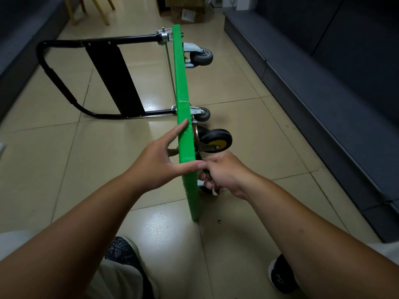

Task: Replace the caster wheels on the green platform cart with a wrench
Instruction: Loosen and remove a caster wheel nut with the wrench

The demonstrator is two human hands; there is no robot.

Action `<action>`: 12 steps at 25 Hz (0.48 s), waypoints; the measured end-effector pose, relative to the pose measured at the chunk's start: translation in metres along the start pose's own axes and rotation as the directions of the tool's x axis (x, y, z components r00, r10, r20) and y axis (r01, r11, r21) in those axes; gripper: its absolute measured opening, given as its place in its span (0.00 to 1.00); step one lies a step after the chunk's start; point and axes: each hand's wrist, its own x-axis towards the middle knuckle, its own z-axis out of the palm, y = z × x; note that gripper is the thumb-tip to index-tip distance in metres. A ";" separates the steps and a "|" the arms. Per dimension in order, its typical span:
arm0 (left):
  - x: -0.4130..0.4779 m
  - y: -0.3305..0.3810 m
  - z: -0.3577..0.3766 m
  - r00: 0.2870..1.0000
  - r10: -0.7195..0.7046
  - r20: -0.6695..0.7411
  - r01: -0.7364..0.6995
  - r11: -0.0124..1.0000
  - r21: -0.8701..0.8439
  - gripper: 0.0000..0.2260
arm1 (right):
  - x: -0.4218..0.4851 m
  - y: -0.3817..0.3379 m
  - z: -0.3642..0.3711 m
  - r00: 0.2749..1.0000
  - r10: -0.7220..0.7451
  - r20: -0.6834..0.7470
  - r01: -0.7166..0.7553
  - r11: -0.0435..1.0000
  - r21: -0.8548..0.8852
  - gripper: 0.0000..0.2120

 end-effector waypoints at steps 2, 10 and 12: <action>0.001 -0.002 0.000 1.000 0.004 -0.001 -0.004 1.000 -0.002 0.48 | 0.000 0.002 -0.001 0.999 -0.030 0.017 0.030 1.000 -0.003 0.12; 0.001 -0.005 0.000 1.000 -0.005 -0.003 0.005 1.000 -0.006 0.48 | -0.009 0.017 0.007 0.986 -0.159 0.050 0.159 0.987 -0.003 0.12; 0.001 -0.005 0.000 1.000 0.000 -0.002 0.000 1.000 -0.009 0.48 | -0.006 0.024 0.008 0.983 -0.178 0.052 0.178 0.984 0.019 0.12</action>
